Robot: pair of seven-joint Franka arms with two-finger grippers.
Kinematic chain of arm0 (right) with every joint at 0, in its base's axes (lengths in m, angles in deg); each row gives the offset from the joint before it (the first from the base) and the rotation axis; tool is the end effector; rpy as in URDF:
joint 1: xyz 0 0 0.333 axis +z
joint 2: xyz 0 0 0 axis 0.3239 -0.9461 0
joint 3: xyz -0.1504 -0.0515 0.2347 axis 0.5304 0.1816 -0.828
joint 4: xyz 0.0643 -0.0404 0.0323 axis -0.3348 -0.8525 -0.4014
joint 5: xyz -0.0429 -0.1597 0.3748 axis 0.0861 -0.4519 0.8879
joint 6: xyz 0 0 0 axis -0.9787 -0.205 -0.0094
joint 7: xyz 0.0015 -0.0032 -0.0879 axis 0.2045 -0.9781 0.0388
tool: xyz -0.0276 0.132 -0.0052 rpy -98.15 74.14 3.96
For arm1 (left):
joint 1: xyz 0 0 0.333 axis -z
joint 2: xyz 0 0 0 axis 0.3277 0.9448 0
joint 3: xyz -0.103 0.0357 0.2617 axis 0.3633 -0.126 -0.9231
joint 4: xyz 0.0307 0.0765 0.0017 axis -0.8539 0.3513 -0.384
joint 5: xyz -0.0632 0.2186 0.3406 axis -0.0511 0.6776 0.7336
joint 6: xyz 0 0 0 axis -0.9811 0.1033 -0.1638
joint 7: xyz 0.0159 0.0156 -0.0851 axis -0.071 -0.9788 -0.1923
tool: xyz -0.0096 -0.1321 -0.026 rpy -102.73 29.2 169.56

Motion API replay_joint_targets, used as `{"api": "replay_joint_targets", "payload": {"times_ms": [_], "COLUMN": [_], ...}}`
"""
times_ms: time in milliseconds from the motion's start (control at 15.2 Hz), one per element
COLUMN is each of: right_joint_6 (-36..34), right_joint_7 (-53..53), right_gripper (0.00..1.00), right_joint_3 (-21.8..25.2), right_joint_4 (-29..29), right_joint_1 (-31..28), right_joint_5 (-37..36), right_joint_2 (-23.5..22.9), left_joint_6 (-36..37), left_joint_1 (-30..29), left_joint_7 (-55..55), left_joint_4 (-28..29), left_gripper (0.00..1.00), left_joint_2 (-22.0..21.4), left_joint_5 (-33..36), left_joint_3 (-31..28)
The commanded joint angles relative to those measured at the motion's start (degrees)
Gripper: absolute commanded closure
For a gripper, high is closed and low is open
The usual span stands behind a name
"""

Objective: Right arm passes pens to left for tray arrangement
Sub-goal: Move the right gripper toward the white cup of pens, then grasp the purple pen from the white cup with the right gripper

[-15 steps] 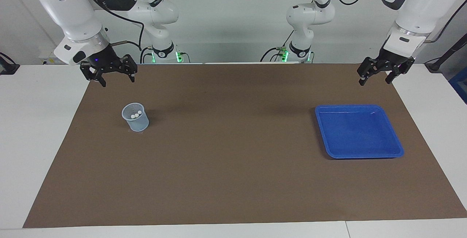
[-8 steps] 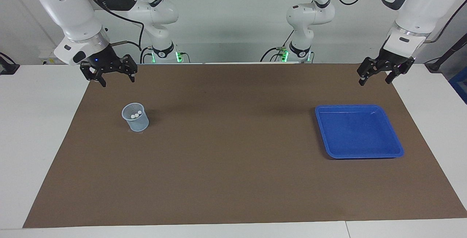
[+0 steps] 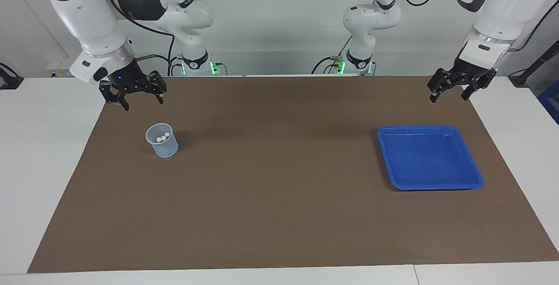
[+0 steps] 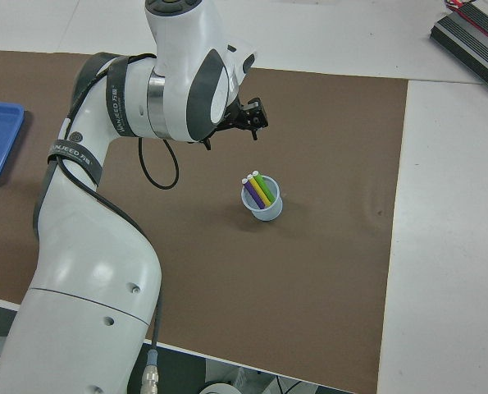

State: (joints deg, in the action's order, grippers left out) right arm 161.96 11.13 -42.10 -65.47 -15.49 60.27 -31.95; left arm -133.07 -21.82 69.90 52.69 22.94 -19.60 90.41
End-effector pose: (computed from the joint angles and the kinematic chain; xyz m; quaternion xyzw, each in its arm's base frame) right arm 0.5663 -0.0011 0.4739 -0.9744 -0.2245 0.0091 0.0094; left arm 0.5861 -0.0054 0.5596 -0.9991 0.0076 -0.0404 0.0071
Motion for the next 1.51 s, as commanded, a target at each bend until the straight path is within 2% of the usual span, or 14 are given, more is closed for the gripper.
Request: {"api": "replay_joint_targets", "payload": {"times_ms": [0, 197, 461, 658, 921, 1118, 1316, 1447], "right_joint_6": [3.28, 7.58, 9.61, 14.96, 18.13, 21.48, 21.74, 21.75], "right_joint_7": [13.54, 30.07, 53.17, 71.37, 82.64, 87.24, 90.39, 95.4], "right_gripper": [0.0, 0.0, 0.0, 0.0, 0.04, 0.24, 0.33, 0.33], "right_joint_3": [-0.2, -0.11, -0.19, -0.2, -0.2, -0.2, -0.2, -0.2], "right_joint_4": [-7.07, -11.48, -14.03, -17.19, -19.39, -21.5, -21.51, -21.51], "right_joint_1": [-0.25, -1.13, -1.39, -1.04, 1.5, 5.19, 5.81, 4.94], "right_joint_5": [-0.15, -0.15, -1.46, -2.26, -2.53, -3.14, -5.6, -5.6], "right_joint_2": [4.09, 4.09, 3.48, 3.21, 1.46, 0.93, 0.58, 0.49], "left_joint_6": [0.38, 0.73, 1.78, 1.69, 2.66, 2.84, 2.84, 2.75], "left_joint_1": [-0.21, 0.14, 0.5, 0.5, 0.5, 0.58, 0.58, 0.58], "left_joint_7": [0.77, 0.68, 0.68, 0.68, 0.68, 0.68, 0.77, 0.77], "left_joint_4": [1.41, 1.41, 2.19, 3.95, 3.87, 4.74, 7.37, 7.56], "left_gripper": [0.0, 0.0, 0.0, 0.0, 0.0, 0.0, 0.0, 0.0], "left_joint_2": [-1.3, -1.3, -1.91, -2.88, -2.97, -3.58, -4.72, -4.9], "left_joint_5": [-0.59, -0.59, -0.59, -0.59, -0.59, -0.59, -0.59, -0.59], "left_joint_3": [-0.24, -0.24, -0.15, -0.15, -0.24, -0.06, -0.06, -0.06]}}
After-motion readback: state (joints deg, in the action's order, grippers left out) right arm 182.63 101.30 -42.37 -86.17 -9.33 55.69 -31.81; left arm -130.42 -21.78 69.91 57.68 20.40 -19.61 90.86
